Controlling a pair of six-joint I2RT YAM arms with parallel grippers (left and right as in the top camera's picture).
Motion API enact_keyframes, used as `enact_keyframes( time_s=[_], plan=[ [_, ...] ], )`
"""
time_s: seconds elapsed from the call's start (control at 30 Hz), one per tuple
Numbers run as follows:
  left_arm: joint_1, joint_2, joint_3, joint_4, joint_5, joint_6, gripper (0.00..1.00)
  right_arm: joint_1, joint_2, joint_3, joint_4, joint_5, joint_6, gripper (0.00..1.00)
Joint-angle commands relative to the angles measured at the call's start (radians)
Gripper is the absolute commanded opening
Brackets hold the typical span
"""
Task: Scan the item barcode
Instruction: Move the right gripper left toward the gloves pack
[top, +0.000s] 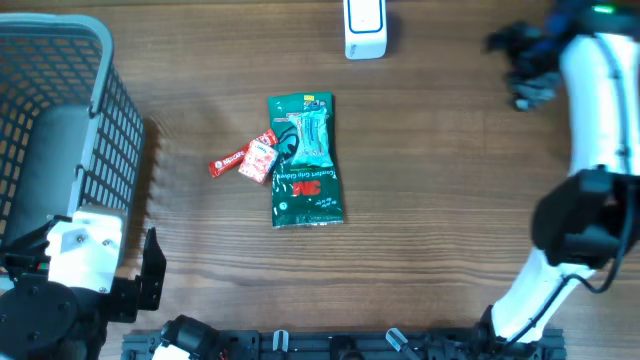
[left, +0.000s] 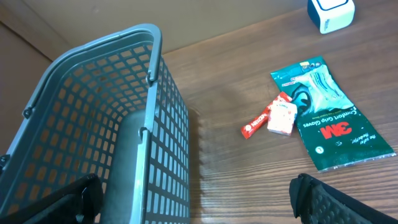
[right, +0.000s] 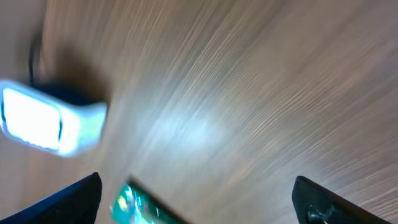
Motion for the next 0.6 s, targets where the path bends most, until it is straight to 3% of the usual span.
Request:
enact_keyframes(
  time_s=[0.0, 0.13, 0.27, 0.37, 0.47, 0.57],
  plan=[
    [0.008, 0.005, 0.002, 0.002, 0.009, -0.009, 1.00, 0.183, 0.000, 0.010, 0.010, 0.126, -0.054, 1.00],
    [0.008, 0.005, 0.002, 0.002, 0.009, -0.009, 1.00, 0.378, 0.002, -0.005, 0.097, 0.225, -0.206, 0.99],
    [0.008, 0.005, 0.002, 0.002, 0.009, -0.009, 1.00, 0.534, 0.004, -0.005, 0.157, 0.340, -0.264, 1.00],
    [0.008, 0.005, 0.002, 0.002, 0.009, -0.009, 1.00, 0.602, 0.010, -0.005, 0.192, 0.342, -0.274, 1.00],
    [0.008, 0.005, 0.002, 0.002, 0.009, -0.009, 1.00, 0.668, 0.043, -0.005, 0.273, 0.347, -0.400, 0.99],
    [0.008, 0.005, 0.002, 0.002, 0.009, -0.009, 1.00, 0.703, 0.100, -0.005, 0.296, 0.404, -0.402, 0.91]
  ],
)
